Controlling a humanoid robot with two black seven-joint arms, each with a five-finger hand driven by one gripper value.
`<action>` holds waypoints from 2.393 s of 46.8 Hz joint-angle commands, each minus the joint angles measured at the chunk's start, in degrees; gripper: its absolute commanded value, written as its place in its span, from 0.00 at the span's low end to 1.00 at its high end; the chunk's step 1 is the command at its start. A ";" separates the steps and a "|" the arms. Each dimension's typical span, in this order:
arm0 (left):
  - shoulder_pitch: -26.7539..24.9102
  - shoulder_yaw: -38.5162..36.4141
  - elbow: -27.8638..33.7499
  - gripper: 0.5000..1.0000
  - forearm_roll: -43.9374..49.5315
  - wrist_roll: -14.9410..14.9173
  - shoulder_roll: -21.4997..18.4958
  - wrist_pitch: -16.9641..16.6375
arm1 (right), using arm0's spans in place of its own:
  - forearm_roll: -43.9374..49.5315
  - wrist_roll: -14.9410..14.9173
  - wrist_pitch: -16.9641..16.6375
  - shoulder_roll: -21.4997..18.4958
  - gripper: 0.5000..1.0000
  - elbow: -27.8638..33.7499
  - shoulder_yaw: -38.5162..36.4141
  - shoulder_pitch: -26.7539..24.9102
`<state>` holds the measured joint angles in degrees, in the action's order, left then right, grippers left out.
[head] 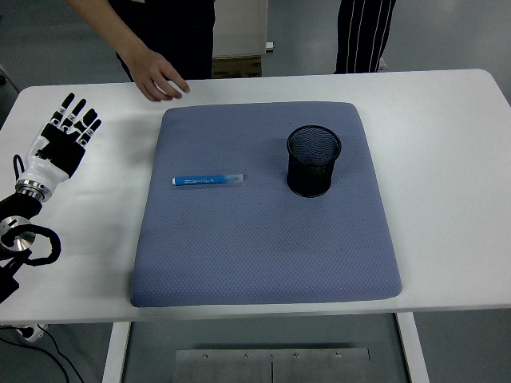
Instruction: Left hand places marker in pen holder
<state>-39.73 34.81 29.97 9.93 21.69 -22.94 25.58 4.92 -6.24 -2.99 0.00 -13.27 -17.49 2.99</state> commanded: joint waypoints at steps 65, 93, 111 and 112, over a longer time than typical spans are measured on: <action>1.93 0.17 -0.18 1.00 -2.46 -0.07 -3.52 3.95 | 0.00 0.00 0.00 0.00 1.00 0.00 0.00 0.00; -9.40 -20.29 1.66 1.00 -2.55 0.19 -7.55 1.05 | 0.00 0.00 0.00 0.00 1.00 0.00 0.00 0.00; -24.61 -49.21 9.49 1.00 -7.64 5.73 -10.37 0.70 | 0.00 0.00 0.00 0.00 1.00 0.00 0.00 0.00; -24.87 -49.74 9.49 1.00 -8.69 5.64 -10.28 0.70 | 0.00 0.00 0.00 0.00 1.00 0.00 0.00 0.00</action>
<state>-63.50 -1.69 39.47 3.38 27.38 -33.42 26.44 4.92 -6.21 -2.99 -0.02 -13.27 -17.50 2.96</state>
